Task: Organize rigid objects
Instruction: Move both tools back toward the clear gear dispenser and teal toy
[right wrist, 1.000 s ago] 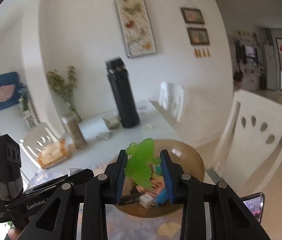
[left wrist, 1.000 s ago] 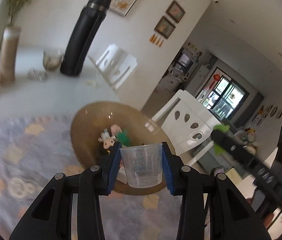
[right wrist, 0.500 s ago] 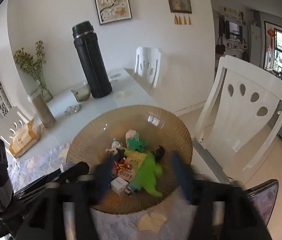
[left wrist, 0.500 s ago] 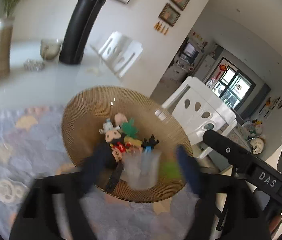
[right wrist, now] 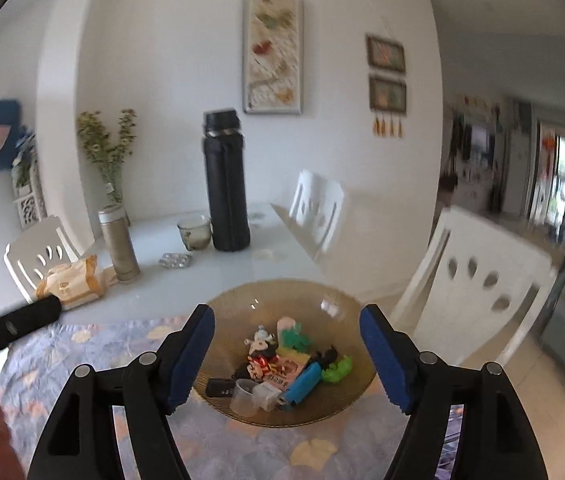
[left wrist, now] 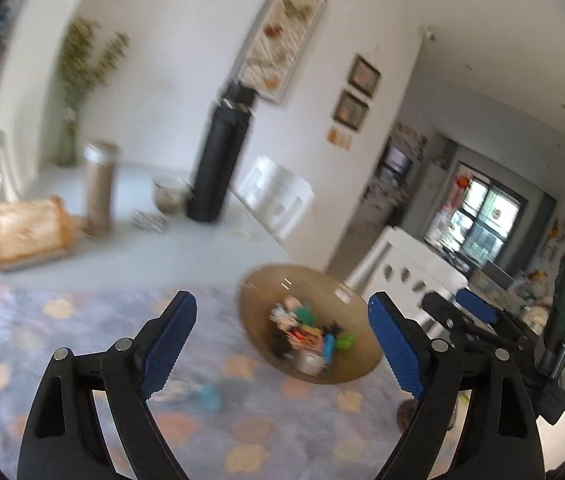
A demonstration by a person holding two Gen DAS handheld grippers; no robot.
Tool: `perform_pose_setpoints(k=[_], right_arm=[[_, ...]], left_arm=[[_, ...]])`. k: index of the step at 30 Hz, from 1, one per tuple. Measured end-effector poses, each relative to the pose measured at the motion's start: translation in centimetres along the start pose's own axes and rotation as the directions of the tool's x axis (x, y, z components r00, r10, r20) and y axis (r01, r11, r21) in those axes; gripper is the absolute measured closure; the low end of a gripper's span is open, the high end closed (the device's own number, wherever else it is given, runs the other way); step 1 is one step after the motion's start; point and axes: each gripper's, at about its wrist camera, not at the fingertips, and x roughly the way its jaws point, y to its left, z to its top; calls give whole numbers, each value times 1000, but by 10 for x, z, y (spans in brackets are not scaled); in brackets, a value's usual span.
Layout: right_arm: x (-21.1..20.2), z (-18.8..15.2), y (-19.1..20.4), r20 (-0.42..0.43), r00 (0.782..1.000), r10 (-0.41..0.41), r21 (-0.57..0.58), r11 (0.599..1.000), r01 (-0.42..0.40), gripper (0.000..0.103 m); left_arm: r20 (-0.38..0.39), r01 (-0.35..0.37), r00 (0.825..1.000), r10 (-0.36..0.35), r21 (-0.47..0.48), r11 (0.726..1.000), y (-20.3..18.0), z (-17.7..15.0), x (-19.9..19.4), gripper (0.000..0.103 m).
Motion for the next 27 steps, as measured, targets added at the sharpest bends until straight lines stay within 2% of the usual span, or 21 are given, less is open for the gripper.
perform_pose_setpoints(k=[2, 4, 7, 10, 13, 14, 16, 18, 20, 21, 22, 23, 25, 27], right_arm=[[-8, 1, 11, 11, 998, 54, -13, 998, -54, 22], [-14, 0, 26, 8, 995, 102, -25, 994, -102, 22], [-17, -5, 51, -2, 992, 123, -68, 990, -122, 22], [-12, -18, 74, -41, 985, 169, -100, 980, -173, 22], [5, -40, 98, -105, 973, 206, -123, 968, -218, 22], [12, -48, 103, -124, 970, 207, -132, 966, -223, 22], [31, -75, 119, -121, 971, 205, -166, 960, -224, 20], [57, -110, 131, -132, 979, 154, -222, 958, -180, 19], [72, -134, 131, -174, 975, 142, -205, 963, -177, 19], [85, -140, 130, -236, 960, 149, -192, 961, -196, 19], [91, -139, 130, -260, 953, 154, -188, 960, -207, 19], [94, -138, 125, -252, 956, 149, -172, 965, -196, 19], [103, -140, 118, -282, 948, 146, -136, 972, -190, 18], [115, -146, 120, -347, 927, 141, -140, 970, -200, 18]], left_arm=[[28, -32, 999, 32, 9, 999, 7, 1, -23, 16], [52, -65, 997, 64, 15, 998, 14, 1, -43, 16], [75, -107, 991, 106, 11, 994, 27, -7, -63, 15], [46, -137, 989, 138, -5, 990, 45, -21, -63, 14], [-19, -185, 982, 185, -1, 983, 66, -46, -49, 14], [-49, -209, 977, 210, 10, 978, 72, -55, -40, 14], [-144, -274, 949, 282, 71, 959, 84, -79, -13, 14], [-248, -327, 905, 344, 109, 939, 95, -107, 12, 14], [-278, -321, 900, 336, 102, 942, 104, -130, 22, 14], [-291, -319, 896, 335, 102, 942, 107, -138, 26, 14], [-309, -334, 883, 352, 113, 936, 109, -143, 30, 14], [-327, -353, 867, 376, 130, 927, 109, -144, 34, 14], [-317, -360, 862, 396, 168, 918, 105, -145, 37, 14], [-320, -369, 850, 419, 207, 906, 99, -149, 40, 14]])
